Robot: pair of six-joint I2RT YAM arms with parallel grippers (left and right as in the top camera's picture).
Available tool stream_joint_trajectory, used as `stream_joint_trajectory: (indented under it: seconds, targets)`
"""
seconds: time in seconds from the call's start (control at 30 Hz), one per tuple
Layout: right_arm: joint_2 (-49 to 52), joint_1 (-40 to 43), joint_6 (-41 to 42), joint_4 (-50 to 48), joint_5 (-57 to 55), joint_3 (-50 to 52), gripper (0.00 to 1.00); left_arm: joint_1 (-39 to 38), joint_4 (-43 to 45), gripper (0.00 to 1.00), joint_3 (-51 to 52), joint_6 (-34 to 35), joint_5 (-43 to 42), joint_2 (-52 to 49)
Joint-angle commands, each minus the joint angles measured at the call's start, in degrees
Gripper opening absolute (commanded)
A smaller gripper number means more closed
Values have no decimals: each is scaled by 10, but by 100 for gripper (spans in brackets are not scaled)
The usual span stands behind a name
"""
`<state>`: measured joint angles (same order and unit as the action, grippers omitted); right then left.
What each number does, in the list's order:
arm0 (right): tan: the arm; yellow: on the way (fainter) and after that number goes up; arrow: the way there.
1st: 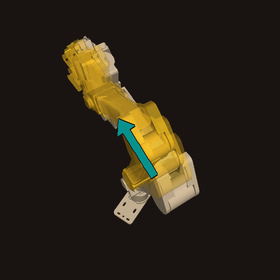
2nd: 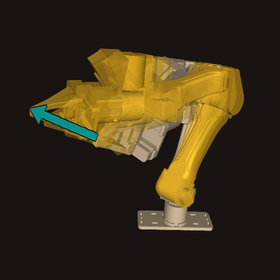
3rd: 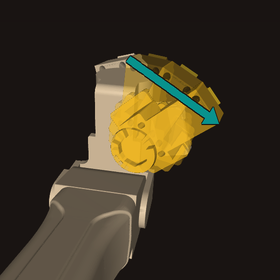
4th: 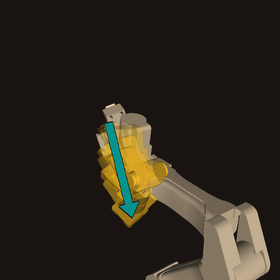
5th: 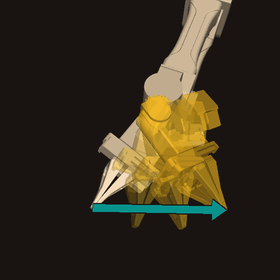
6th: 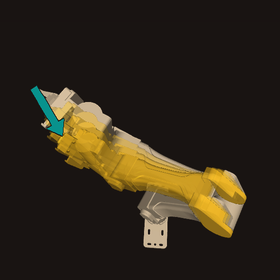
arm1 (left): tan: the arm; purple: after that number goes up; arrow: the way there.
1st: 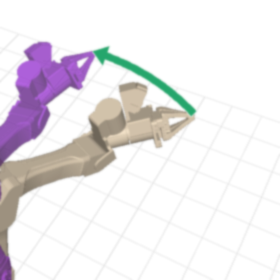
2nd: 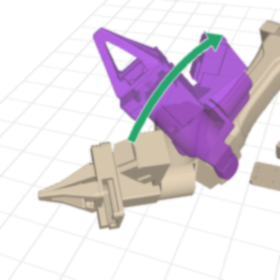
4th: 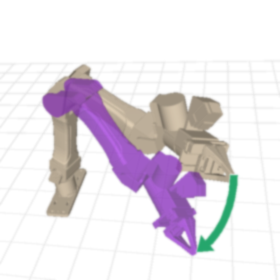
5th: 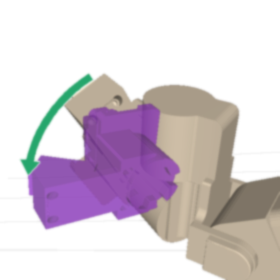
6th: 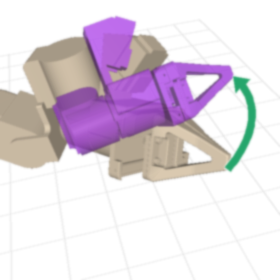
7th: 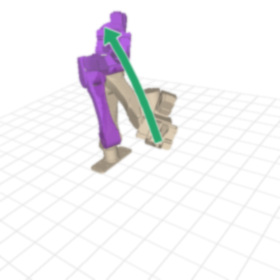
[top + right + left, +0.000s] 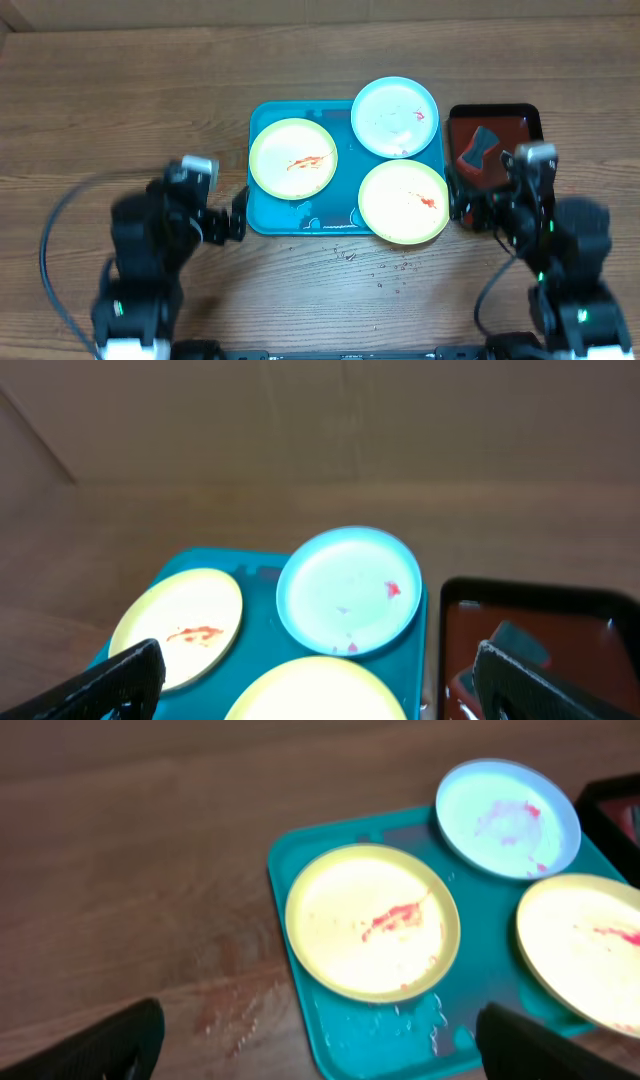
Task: Clean dirty plates on tray and stack at the side
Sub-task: 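Move left gripper to the left yellow plate rim and grasp it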
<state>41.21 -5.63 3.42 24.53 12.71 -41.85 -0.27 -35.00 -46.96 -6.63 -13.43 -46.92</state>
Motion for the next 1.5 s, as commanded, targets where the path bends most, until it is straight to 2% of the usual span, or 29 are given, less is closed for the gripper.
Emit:
stream_joint_trajectory:
  seconds: [0.0, 0.1, 0.2, 0.33, 0.53, 0.57, 0.6, 0.7, 0.77, 0.83, 0.87, 0.97, 1.17, 1.37, 1.47]
  targets:
    - [95, 21, 17, 75, 31, -118, 100, 2, -95, 100, -153, -11, -19, -123]
    - [169, 60, 17, 140, 100, -197, 100, 2, -198, 100, -271, -10, -36, -225]
    - [237, 107, 17, 190, 192, -261, 100, 2, -245, 100, -343, -10, -94, -301]
    - [303, 154, 17, 218, 288, -293, 100, 2, -252, 100, -360, 27, -149, -365]
    - [353, 170, 17, 228, 289, -293, 100, 2, -247, 100, -360, 88, -167, -433]
    - [358, 170, 17, 230, 289, -293, 100, 2, -242, 94, -360, 99, -164, -447]
    - [362, 170, 17, 232, 286, -293, 100, 2, -237, 81, -360, 106, -159, -458]
    - [370, 170, 17, 235, 267, -293, 99, -4, -224, 71, -359, 175, -132, -504]
    - [371, 170, 17, 236, 259, -293, 95, -13, -218, 63, -359, 227, -100, -534]
    - [371, 170, 17, 236, 257, -293, 92, -27, -218, 45, -359, 270, -44, -565]
    - [371, 170, 17, 237, 257, -293, 91, -34, -219, 41, -359, 294, -14, -577]
    - [371, 170, 17, 241, 257, -293, 91, -63, -218, 42, -359, 377, 81, -622]
    - [371, 170, 17, 245, 257, -293, 91, -94, -211, 35, -359, 445, 189, -644]
    - [371, 170, 17, 254, 239, -293, 91, -106, -200, 34, -356, 460, 191, -679]
    - [371, 170, 17, 256, 234, -293, 91, -107, -190, 29, -356, 459, 173, -697]
